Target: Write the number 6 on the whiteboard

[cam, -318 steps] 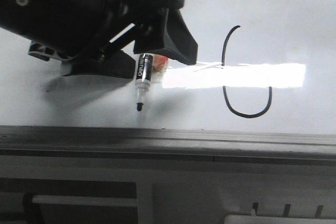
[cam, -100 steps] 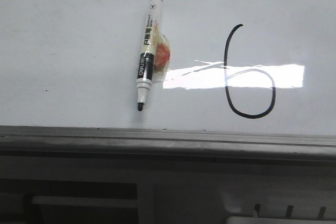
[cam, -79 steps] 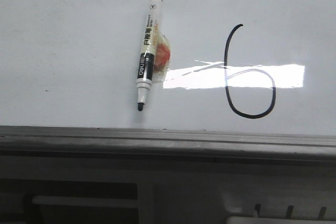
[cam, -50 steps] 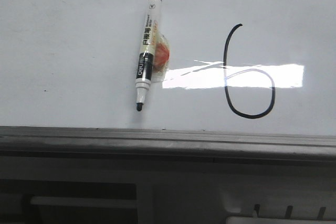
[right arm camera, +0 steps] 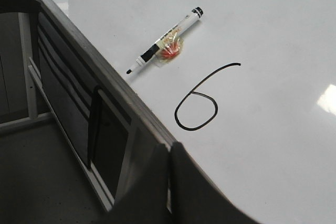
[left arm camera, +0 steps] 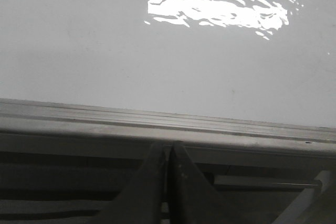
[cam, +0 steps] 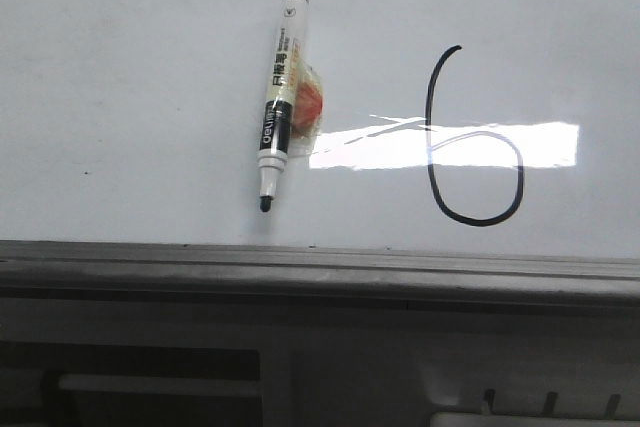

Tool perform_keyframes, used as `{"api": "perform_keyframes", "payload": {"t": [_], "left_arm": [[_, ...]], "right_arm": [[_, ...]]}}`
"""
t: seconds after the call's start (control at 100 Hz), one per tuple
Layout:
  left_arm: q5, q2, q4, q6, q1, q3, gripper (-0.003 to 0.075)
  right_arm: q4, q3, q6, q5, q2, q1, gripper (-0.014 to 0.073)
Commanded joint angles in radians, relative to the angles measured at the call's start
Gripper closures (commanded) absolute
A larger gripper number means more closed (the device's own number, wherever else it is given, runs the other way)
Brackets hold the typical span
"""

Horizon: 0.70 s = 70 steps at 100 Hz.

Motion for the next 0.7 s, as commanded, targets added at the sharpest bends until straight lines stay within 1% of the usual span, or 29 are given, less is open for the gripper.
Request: {"api": "perform_keyframes", "payload": {"t": [0.0,0.04,0.08,0.11,0.14,0.19,0.26,0.29,0.34,0.39,0.44,0.5,0.54,0.6,0.69], "left_arm": [[-0.04,0.008,0.0,-0.012,0.002,0.045,0.0739],[-0.04,0.008,0.0,-0.012,0.002,0.045,0.0739],[-0.04,0.008,0.0,-0.012,0.002,0.045,0.0739],[-0.04,0.008,0.0,-0.012,0.002,0.045,0.0739],[-0.04,0.008,0.0,-0.012,0.002,0.045,0.0739],[-0.04,0.008,0.0,-0.012,0.002,0.045,0.0739],[-0.04,0.008,0.0,-0.012,0.002,0.045,0.0739],[-0.04,0.008,0.0,-0.012,0.002,0.045,0.0739],[-0.04,0.008,0.0,-0.012,0.002,0.045,0.0739],[-0.04,0.008,0.0,-0.012,0.002,0.045,0.0739],[-0.04,0.008,0.0,-0.012,0.002,0.045,0.0739],[-0.04,0.008,0.0,-0.012,0.002,0.045,0.0739],[-0.04,0.008,0.0,-0.012,0.002,0.045,0.0739],[-0.038,0.008,0.0,-0.012,0.002,0.045,0.0739],[-0.038,0.008,0.0,-0.012,0.002,0.045,0.0739]], "right_arm": [[0.007,-0.021,0.001,-0.072,0.029,-0.003,0.0657],[-0.014,-0.016,0.001,-0.079,0.029,-0.003,0.0657],[-0.051,0.0,0.008,-0.122,0.029,-0.011,0.0657],[-0.062,0.016,0.035,-0.178,0.029,-0.023,0.0657],[-0.086,0.037,0.078,-0.27,0.029,-0.04,0.0657],[-0.168,0.093,0.158,-0.413,0.029,-0.082,0.0657],[-0.304,0.181,0.329,-0.605,0.029,-0.168,0.0658],[-0.341,0.219,0.442,-0.662,0.029,-0.223,0.0658],[-0.363,0.288,0.576,-0.73,0.029,-0.304,0.0658],[-0.363,0.357,0.647,-0.774,0.029,-0.385,0.0658],[-0.363,0.42,0.673,-0.814,0.029,-0.456,0.0658],[-0.363,0.485,0.68,-0.849,0.029,-0.527,0.0658],[-0.363,0.475,0.682,-0.745,0.023,-0.552,0.0658],[-0.363,0.479,0.682,-0.685,0.012,-0.572,0.0658],[-0.363,0.479,0.682,-0.542,-0.023,-0.572,0.0658]]}}
